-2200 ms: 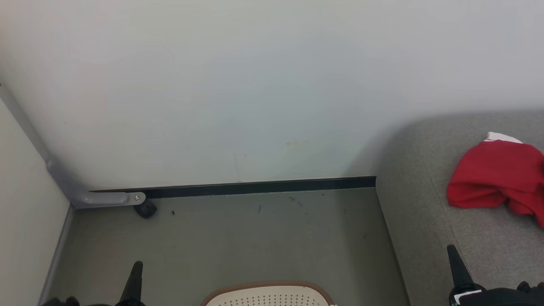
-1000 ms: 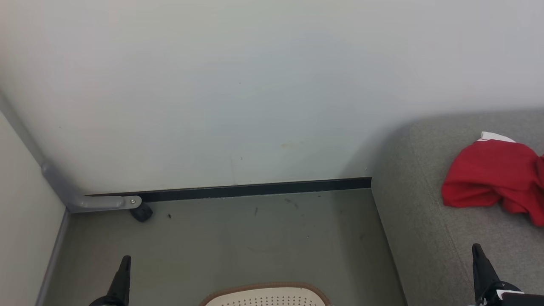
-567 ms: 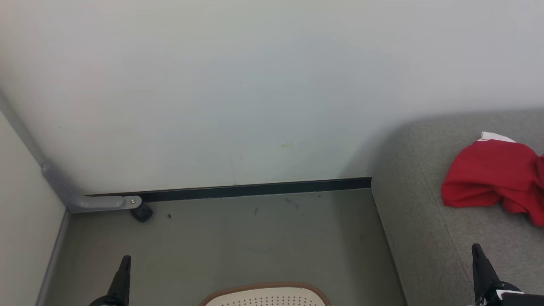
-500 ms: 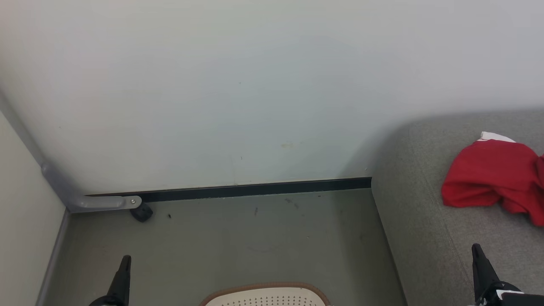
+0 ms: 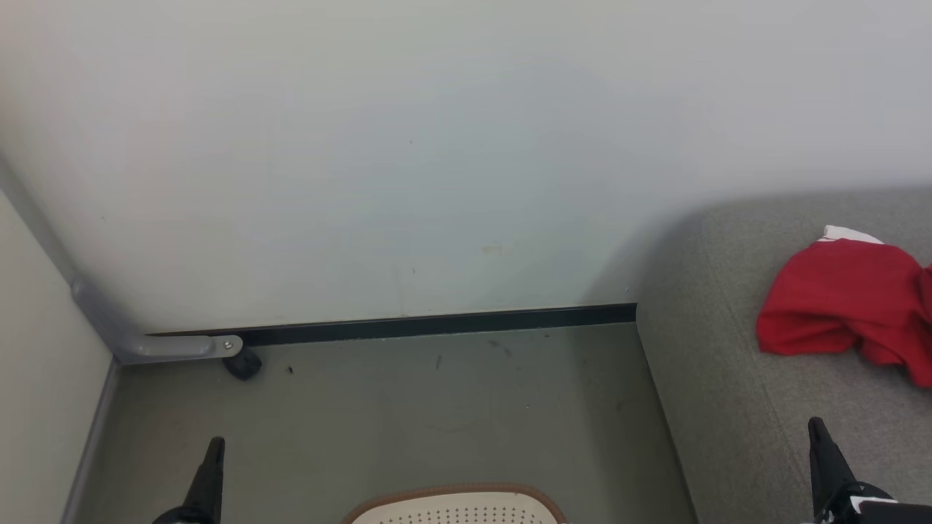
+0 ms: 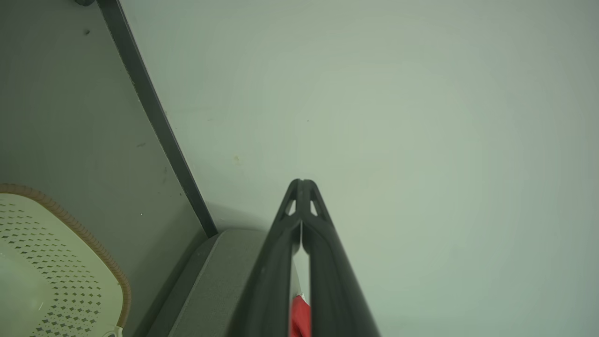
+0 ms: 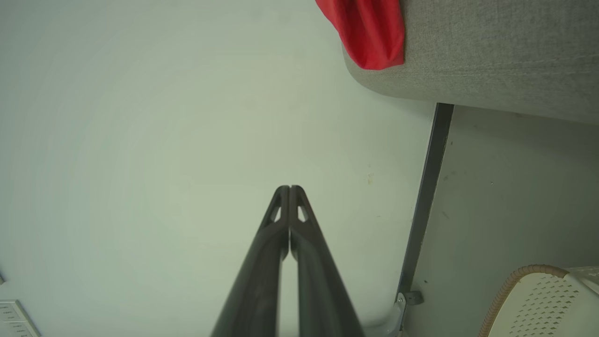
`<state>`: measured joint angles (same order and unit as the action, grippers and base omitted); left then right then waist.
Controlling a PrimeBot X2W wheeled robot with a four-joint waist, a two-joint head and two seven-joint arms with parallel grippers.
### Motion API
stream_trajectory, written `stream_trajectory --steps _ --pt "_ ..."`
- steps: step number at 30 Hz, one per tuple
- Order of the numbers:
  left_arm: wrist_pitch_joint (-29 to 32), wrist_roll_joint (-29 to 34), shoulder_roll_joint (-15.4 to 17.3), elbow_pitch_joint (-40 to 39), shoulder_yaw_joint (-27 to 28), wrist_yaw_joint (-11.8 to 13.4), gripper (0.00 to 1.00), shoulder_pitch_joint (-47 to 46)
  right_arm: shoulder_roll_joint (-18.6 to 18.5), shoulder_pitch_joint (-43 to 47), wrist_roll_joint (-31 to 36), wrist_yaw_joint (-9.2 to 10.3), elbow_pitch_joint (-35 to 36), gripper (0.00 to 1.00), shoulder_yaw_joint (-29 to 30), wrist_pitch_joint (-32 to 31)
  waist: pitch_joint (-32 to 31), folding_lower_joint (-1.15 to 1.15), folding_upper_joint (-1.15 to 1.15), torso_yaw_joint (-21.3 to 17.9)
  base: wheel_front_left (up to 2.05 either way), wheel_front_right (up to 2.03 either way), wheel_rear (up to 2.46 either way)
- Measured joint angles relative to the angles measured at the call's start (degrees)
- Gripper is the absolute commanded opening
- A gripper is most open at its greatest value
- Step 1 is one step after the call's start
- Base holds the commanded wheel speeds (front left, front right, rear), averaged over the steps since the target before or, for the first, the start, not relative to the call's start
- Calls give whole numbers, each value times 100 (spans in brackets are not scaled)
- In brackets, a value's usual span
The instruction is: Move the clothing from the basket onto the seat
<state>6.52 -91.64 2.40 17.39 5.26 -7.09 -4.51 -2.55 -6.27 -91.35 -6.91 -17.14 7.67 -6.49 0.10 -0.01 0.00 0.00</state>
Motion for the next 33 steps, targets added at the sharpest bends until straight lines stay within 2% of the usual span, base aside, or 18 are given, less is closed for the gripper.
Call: stream_trajectory --steps 33 --pt "0 -7 0 -10 -1 0 0 -1 1 3 -7 0 3 0 0 0 0 1 0 0 0 0 0"
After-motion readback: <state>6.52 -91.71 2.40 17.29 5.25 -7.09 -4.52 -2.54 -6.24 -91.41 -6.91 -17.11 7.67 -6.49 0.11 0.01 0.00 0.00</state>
